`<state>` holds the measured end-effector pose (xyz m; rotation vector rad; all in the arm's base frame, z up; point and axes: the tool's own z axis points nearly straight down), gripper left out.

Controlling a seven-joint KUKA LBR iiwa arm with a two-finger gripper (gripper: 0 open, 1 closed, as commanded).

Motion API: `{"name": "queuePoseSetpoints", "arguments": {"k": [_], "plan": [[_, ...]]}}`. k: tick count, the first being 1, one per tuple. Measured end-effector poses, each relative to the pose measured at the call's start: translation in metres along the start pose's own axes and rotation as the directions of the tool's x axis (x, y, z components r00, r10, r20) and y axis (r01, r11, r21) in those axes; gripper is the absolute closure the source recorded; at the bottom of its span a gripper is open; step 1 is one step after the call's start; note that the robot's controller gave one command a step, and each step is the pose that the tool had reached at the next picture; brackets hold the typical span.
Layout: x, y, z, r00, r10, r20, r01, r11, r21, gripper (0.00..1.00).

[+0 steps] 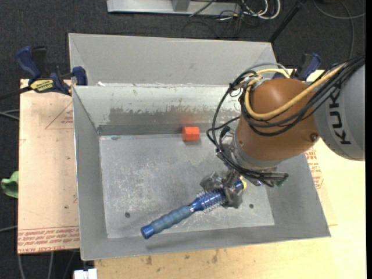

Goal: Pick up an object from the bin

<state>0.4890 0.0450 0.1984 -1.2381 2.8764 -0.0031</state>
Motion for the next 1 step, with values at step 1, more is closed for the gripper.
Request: {"name": "queuePoseSetpoints", "arguments": {"k": [1], "plan": [[0.0412, -0.0334, -0.0562, 0.976, -0.219, -0.004, 0.219, 0.976, -0.003, 1.00]]}}
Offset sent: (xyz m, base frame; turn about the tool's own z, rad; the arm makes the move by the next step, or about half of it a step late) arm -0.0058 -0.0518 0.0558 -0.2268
